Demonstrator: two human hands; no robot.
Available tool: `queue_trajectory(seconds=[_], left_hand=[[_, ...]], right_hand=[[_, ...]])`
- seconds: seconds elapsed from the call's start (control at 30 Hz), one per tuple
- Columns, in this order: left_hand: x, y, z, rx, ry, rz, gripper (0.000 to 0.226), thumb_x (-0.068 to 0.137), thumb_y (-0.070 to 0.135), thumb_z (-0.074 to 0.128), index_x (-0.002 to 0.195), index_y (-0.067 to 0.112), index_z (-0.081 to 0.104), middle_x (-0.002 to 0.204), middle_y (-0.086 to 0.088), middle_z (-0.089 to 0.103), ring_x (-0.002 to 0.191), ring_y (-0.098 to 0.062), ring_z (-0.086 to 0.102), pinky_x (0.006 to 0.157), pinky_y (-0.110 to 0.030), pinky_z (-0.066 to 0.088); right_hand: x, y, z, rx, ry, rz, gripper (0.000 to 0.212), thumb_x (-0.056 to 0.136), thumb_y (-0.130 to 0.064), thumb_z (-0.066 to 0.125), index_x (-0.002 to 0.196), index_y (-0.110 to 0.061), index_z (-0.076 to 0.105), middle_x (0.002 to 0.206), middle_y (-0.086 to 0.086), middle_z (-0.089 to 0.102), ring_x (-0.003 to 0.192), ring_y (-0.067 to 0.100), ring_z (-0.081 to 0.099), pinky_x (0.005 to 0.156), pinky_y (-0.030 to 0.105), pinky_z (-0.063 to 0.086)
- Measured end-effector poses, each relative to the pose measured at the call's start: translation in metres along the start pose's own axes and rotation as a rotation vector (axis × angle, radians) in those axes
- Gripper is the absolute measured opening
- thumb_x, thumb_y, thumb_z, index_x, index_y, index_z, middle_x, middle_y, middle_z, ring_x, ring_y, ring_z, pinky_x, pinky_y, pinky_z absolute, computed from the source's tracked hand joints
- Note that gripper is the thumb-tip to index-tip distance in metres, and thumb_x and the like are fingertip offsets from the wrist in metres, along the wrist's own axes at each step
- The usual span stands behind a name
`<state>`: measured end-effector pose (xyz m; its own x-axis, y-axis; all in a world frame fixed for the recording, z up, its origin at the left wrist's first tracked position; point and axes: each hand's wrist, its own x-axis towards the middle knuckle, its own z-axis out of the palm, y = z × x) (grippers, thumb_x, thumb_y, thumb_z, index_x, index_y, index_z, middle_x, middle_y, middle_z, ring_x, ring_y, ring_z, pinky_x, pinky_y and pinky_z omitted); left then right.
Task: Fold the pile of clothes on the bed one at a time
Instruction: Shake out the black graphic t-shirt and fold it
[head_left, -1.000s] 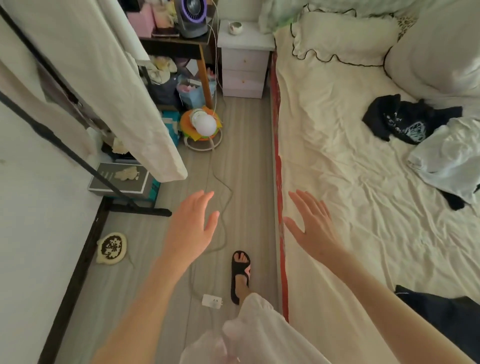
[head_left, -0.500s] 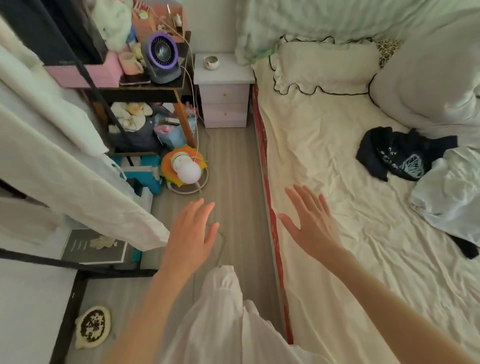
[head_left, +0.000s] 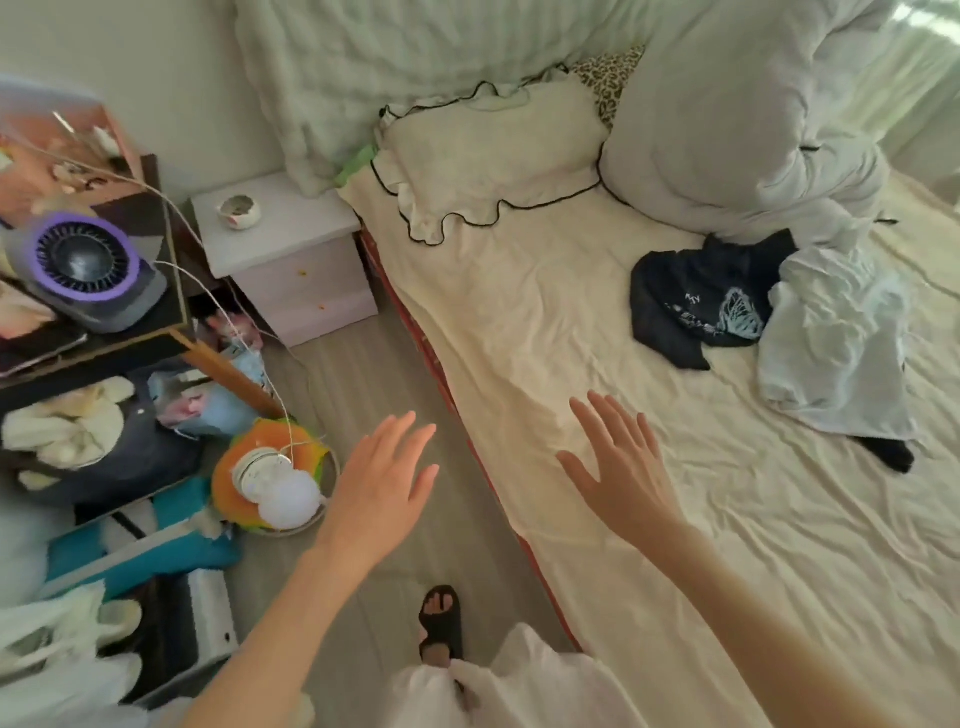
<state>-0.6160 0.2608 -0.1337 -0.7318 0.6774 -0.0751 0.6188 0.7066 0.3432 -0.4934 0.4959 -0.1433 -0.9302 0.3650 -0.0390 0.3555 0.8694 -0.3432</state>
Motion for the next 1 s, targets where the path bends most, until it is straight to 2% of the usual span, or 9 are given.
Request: queue_trajectory(seconds=[0.17, 0.23, 0.4, 0.53, 0.57, 0.63, 0.73, 0.87, 1.0], left_hand=[[0.106, 0.020, 0.012, 0.033, -0.040, 0.174, 0.044, 0.095, 0.025, 0.053, 0.135, 0.008, 0.048, 0.142, -0.014, 0.043, 0.134, -0.030, 0.038, 0.108, -0.041, 0.031], [0.148, 0.033, 0.035, 0.034, -0.112, 0.221, 0.045, 0.096, 0.026, 0.050, 0.137, 0.008, 0.045, 0.142, -0.014, 0.042, 0.134, -0.028, 0.037, 0.110, -0.039, 0.029], [0.242, 0.065, 0.134, 0.001, -0.243, 0.242, 0.043, 0.095, 0.022, 0.050, 0.136, 0.010, 0.046, 0.144, -0.013, 0.041, 0.136, -0.027, 0.035, 0.111, -0.039, 0.027], [0.307, 0.082, 0.221, 0.025, -0.289, 0.281, 0.045, 0.083, 0.012, 0.067, 0.127, 0.004, 0.056, 0.134, -0.022, 0.051, 0.125, -0.038, 0.048, 0.099, -0.047, 0.042], [0.322, 0.085, 0.241, 0.043, -0.305, 0.297, 0.048, 0.084, 0.013, 0.066, 0.130, 0.005, 0.054, 0.137, -0.022, 0.047, 0.127, -0.039, 0.046, 0.100, -0.047, 0.042], [0.347, 0.084, 0.278, 0.109, -0.406, 0.272, 0.055, 0.095, 0.025, 0.049, 0.146, 0.014, 0.031, 0.155, -0.014, 0.021, 0.142, -0.032, 0.020, 0.113, -0.044, 0.025], [0.374, 0.074, 0.330, 0.228, -0.590, 0.219, 0.063, 0.097, 0.040, 0.036, 0.150, 0.031, 0.003, 0.158, -0.001, -0.011, 0.146, -0.024, -0.007, 0.115, -0.044, 0.009], [0.386, 0.067, 0.357, 0.313, -0.738, 0.231, 0.069, 0.095, 0.049, 0.038, 0.150, 0.034, 0.000, 0.157, -0.002, -0.017, 0.145, -0.025, -0.011, 0.115, -0.046, 0.008], [0.392, 0.064, 0.358, 0.302, -0.783, 0.221, 0.069, 0.095, 0.049, 0.039, 0.149, 0.035, -0.001, 0.157, -0.001, -0.018, 0.145, -0.025, -0.012, 0.115, -0.045, 0.007]], right_hand=[[0.045, 0.059, -0.008, -0.024, 0.042, 0.165, 0.059, 0.094, -0.043, 0.049, 0.146, -0.019, 0.034, 0.153, 0.006, 0.032, 0.144, 0.026, 0.022, 0.117, 0.046, 0.012], [0.067, 0.098, -0.003, -0.059, 0.012, 0.227, 0.058, 0.095, -0.044, 0.047, 0.146, -0.019, 0.033, 0.153, 0.006, 0.031, 0.144, 0.025, 0.022, 0.117, 0.045, 0.012], [0.125, 0.215, 0.046, -0.129, -0.156, 0.368, 0.058, 0.096, -0.045, 0.042, 0.147, -0.021, 0.028, 0.154, 0.004, 0.028, 0.144, 0.022, 0.020, 0.116, 0.045, 0.013], [0.176, 0.299, 0.091, -0.157, -0.228, 0.472, 0.058, 0.096, -0.042, 0.045, 0.147, -0.019, 0.029, 0.153, 0.006, 0.029, 0.143, 0.025, 0.022, 0.115, 0.045, 0.017], [0.190, 0.318, 0.101, -0.170, -0.228, 0.481, 0.058, 0.096, -0.041, 0.046, 0.147, -0.018, 0.029, 0.153, 0.006, 0.029, 0.143, 0.025, 0.021, 0.115, 0.045, 0.017], [0.219, 0.350, 0.117, -0.205, -0.217, 0.488, 0.061, 0.096, -0.040, 0.046, 0.148, -0.015, 0.027, 0.154, 0.007, 0.028, 0.143, 0.026, 0.020, 0.115, 0.044, 0.019], [0.259, 0.391, 0.140, -0.231, -0.170, 0.499, 0.066, 0.095, -0.038, 0.048, 0.149, -0.010, 0.022, 0.154, 0.011, 0.026, 0.143, 0.028, 0.019, 0.113, 0.045, 0.021], [0.290, 0.421, 0.161, -0.222, -0.175, 0.513, 0.072, 0.094, -0.038, 0.052, 0.150, -0.009, 0.019, 0.156, 0.012, 0.021, 0.143, 0.031, 0.018, 0.112, 0.046, 0.022], [0.298, 0.431, 0.174, -0.188, -0.183, 0.469, 0.033, 0.099, -0.020, 0.043, 0.126, -0.006, 0.056, 0.138, 0.010, 0.050, 0.127, 0.030, 0.045, 0.098, 0.042, 0.039]])
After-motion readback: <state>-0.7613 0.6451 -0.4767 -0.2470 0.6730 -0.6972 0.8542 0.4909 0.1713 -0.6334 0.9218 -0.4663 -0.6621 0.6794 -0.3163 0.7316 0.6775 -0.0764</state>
